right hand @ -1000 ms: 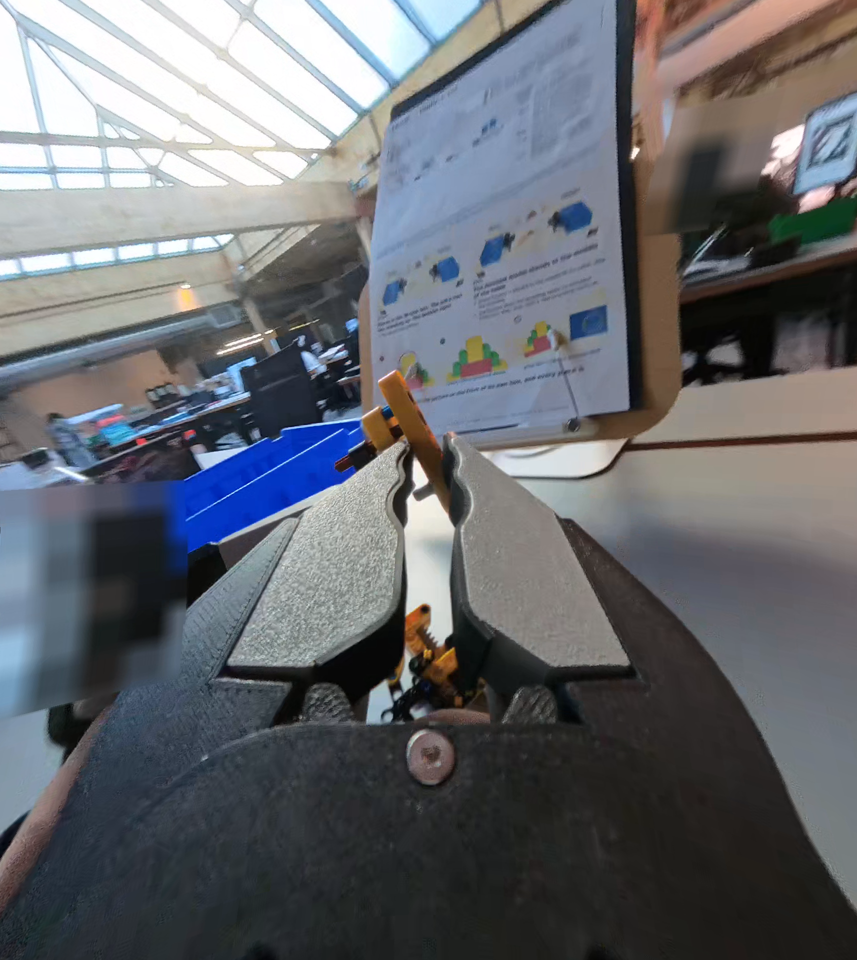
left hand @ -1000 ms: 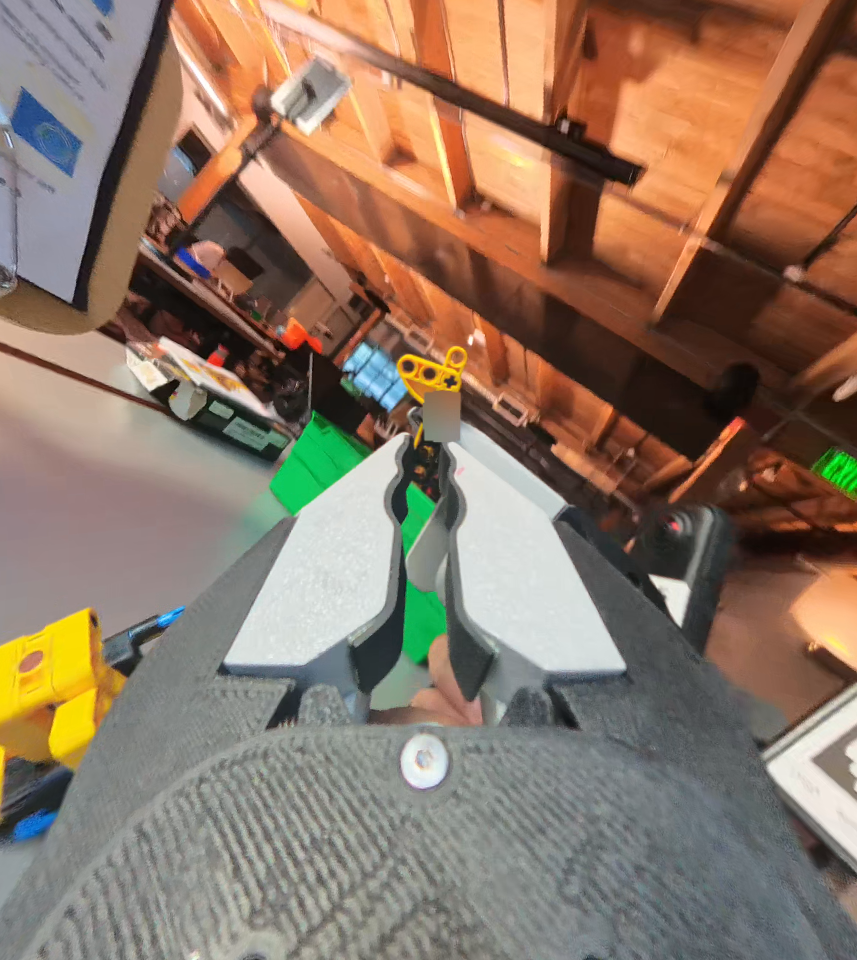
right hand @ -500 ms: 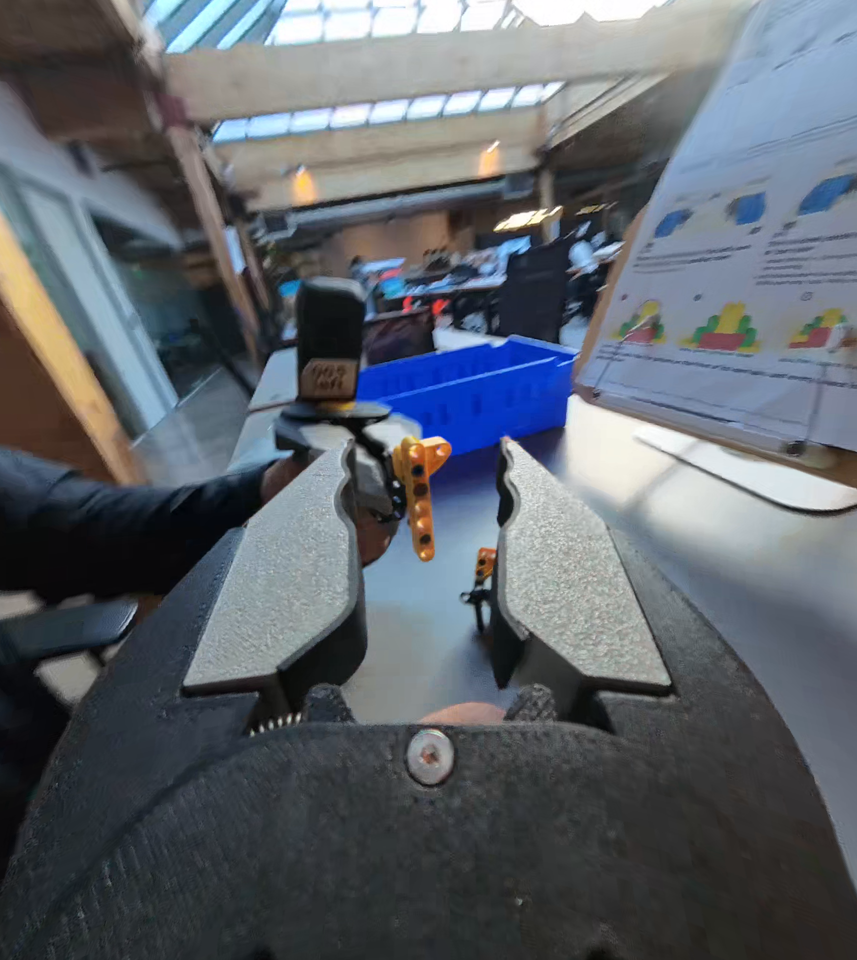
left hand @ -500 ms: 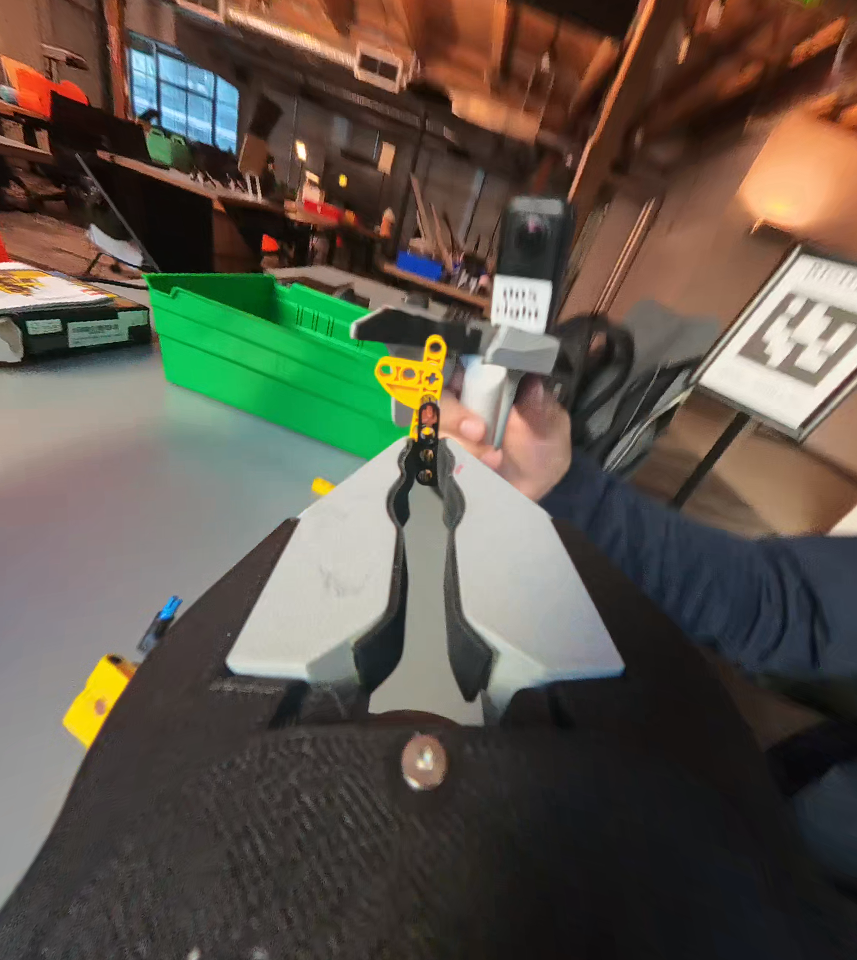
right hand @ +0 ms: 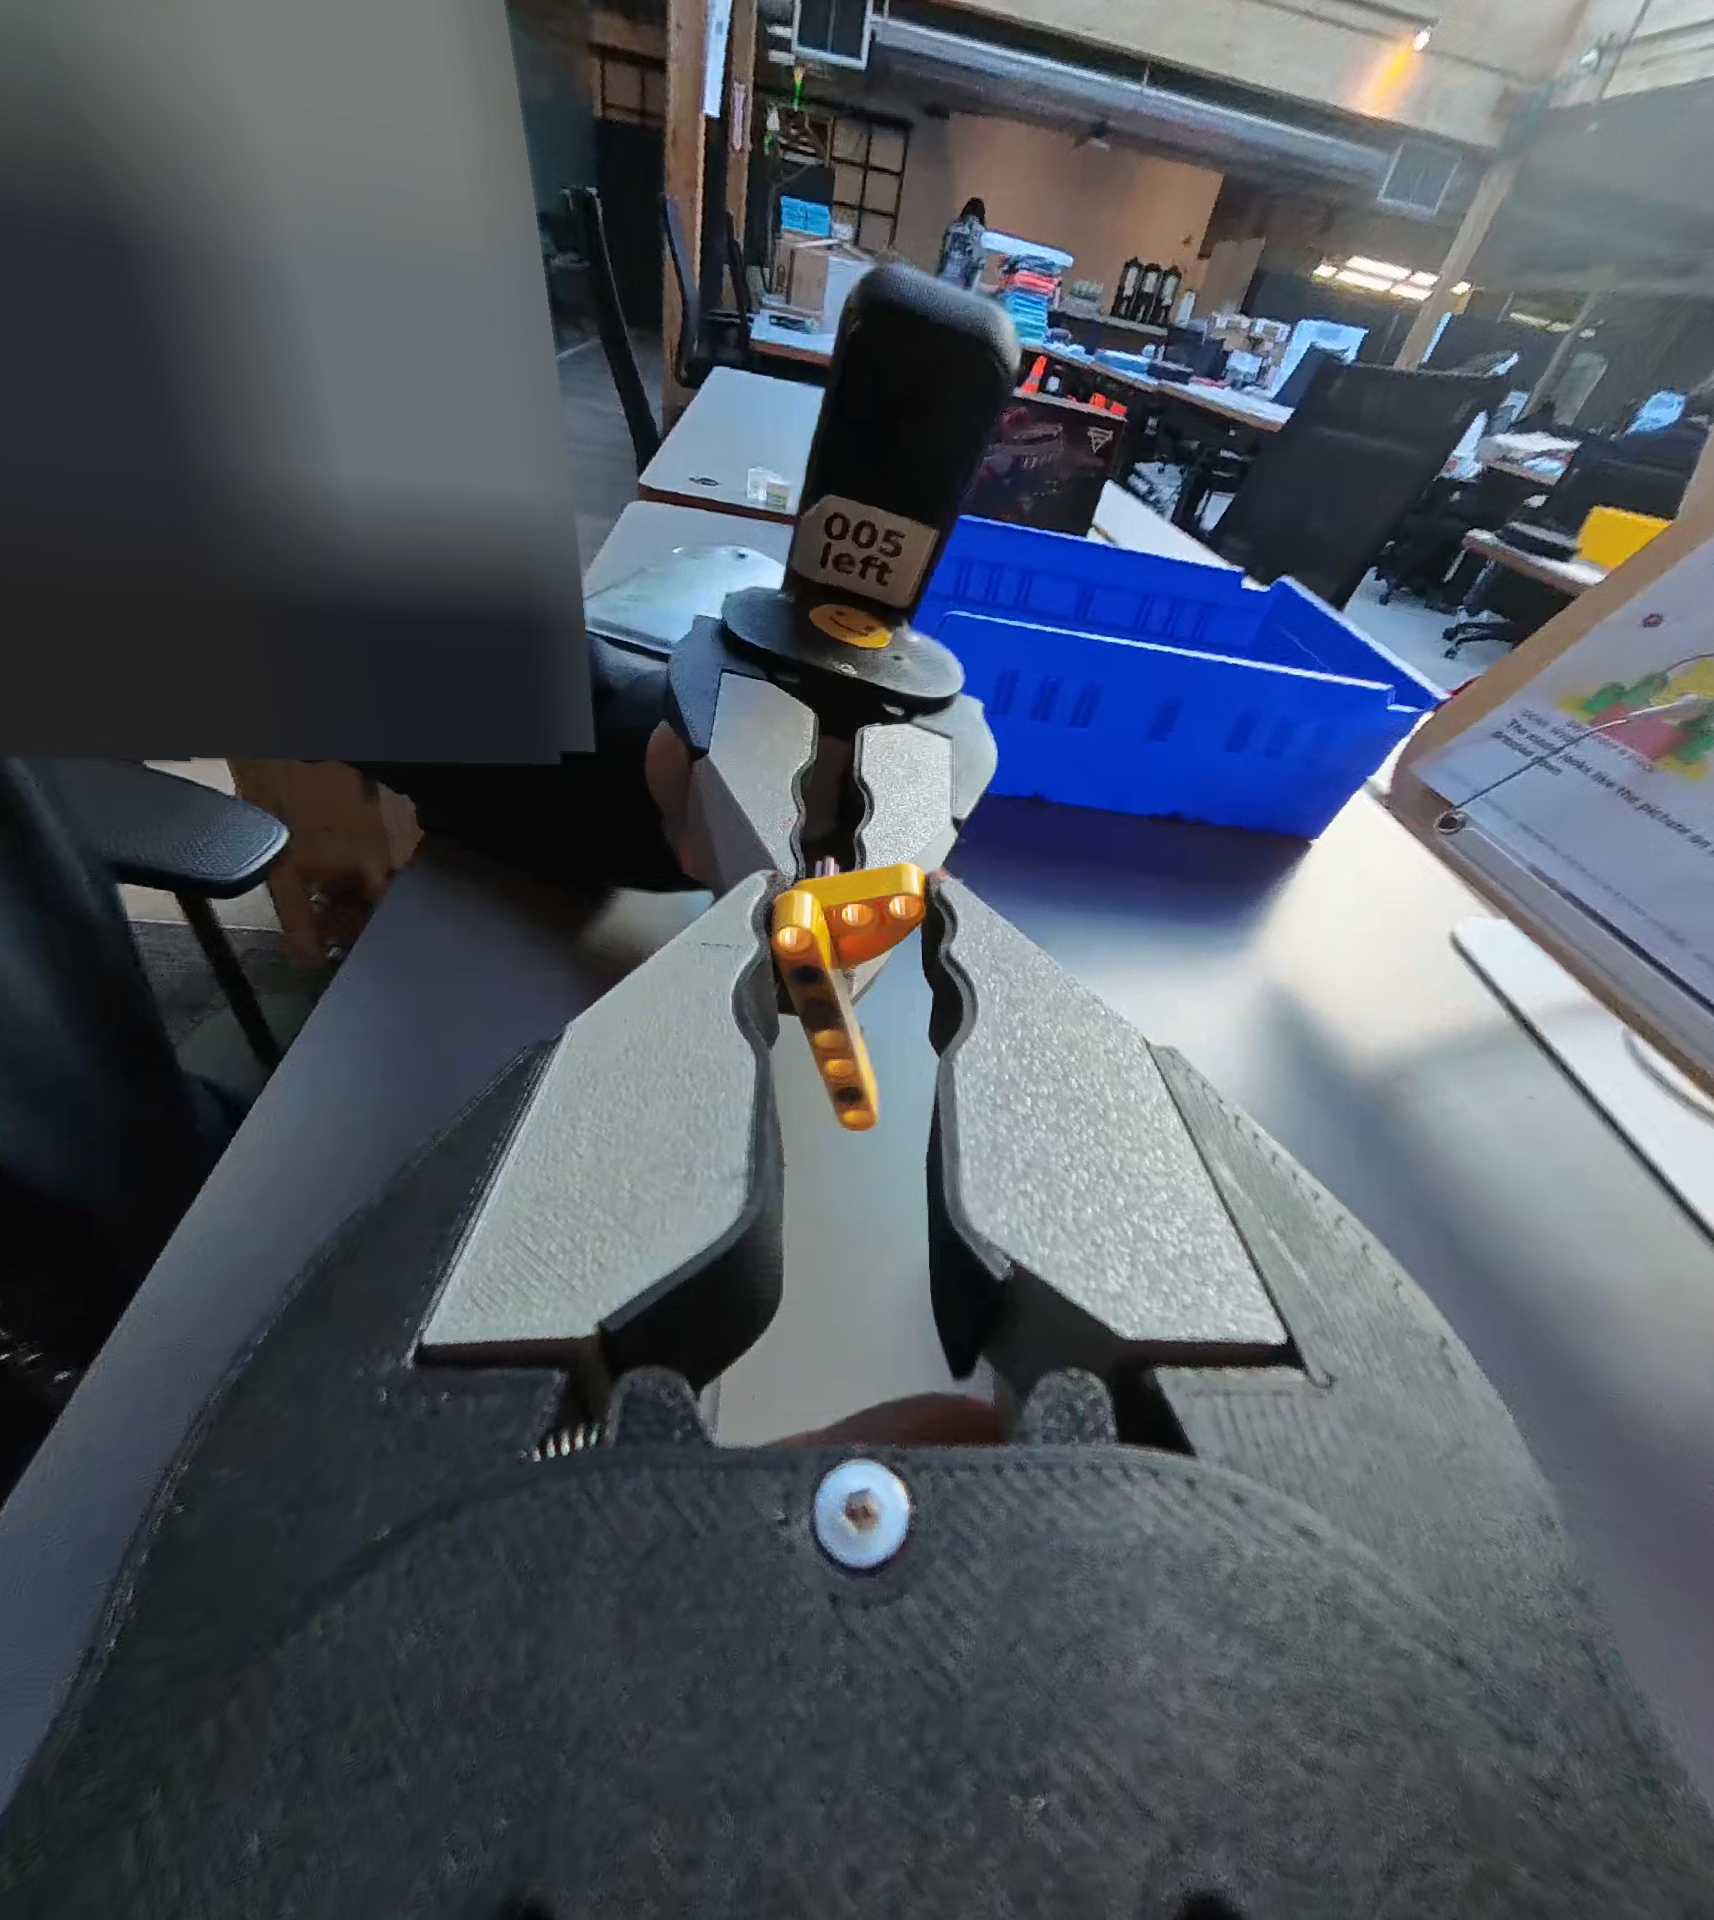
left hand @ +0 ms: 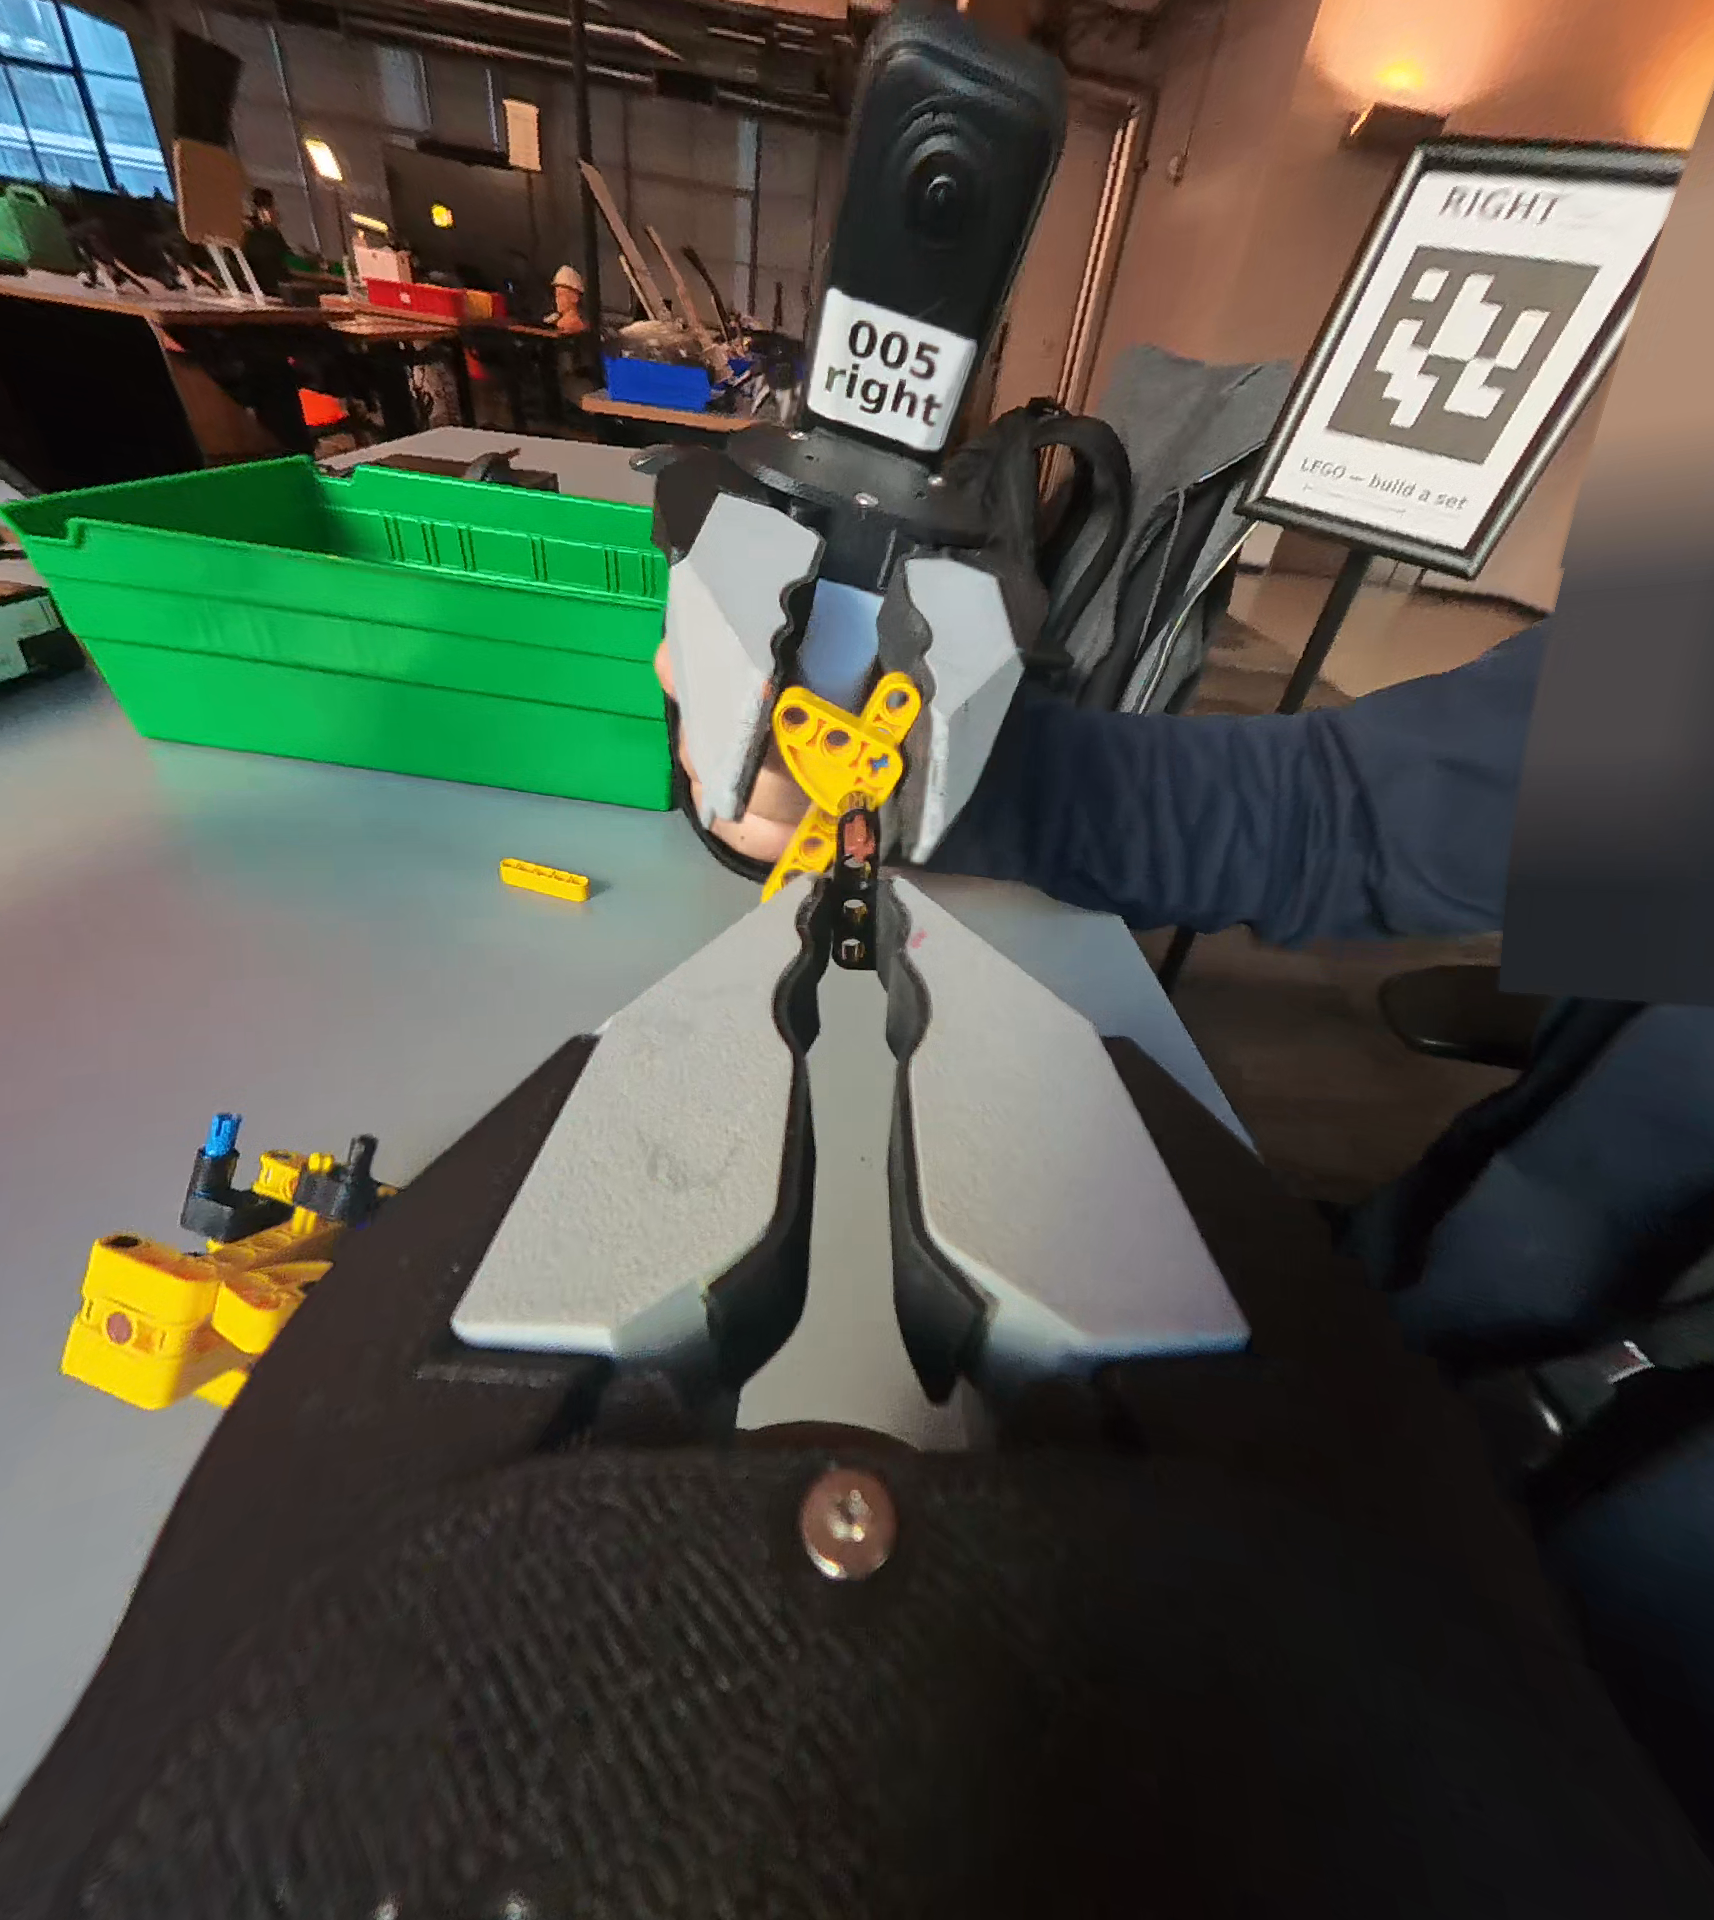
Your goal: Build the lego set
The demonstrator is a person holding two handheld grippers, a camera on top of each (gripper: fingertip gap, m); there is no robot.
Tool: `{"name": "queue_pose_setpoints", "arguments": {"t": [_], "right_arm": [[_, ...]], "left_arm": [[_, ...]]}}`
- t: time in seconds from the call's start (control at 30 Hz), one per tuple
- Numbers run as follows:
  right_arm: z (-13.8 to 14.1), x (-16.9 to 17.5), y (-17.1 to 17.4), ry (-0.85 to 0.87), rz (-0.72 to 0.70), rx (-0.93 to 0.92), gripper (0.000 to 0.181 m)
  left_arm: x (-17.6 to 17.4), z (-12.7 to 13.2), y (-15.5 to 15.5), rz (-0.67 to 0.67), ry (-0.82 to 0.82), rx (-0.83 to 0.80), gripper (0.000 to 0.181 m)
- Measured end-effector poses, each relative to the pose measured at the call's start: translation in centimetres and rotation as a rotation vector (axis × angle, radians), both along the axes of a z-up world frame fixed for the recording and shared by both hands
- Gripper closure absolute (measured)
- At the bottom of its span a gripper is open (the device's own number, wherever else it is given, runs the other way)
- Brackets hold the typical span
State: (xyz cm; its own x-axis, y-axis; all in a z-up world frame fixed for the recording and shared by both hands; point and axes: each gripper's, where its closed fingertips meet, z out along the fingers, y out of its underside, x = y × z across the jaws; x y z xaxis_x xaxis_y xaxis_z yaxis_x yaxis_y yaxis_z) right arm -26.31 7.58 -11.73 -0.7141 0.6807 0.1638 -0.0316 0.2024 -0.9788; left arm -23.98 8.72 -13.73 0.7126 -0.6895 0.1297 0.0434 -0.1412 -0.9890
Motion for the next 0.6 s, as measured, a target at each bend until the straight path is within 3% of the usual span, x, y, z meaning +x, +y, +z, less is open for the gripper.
{"name": "queue_pose_setpoints", "arguments": {"t": [0.17,0.43,0.6], "right_arm": [[1.3,0.4,0.2,0.04,0.006,-0.099,0.159],[1.0,0.1,0.8,-0.061,0.039,-0.314,0.16],[2.5,-0.2,0.6,-0.088,0.102,-0.593,0.16]], "left_arm": [[-0.3,2.5,-0.6,0.113,-0.061,0.19,0.177],[-0.9,2.5,0.1,0.214,-0.175,0.205,0.178],[-1.5,4.4,-0.1,0.2,-0.422,0.185,0.178]]}}
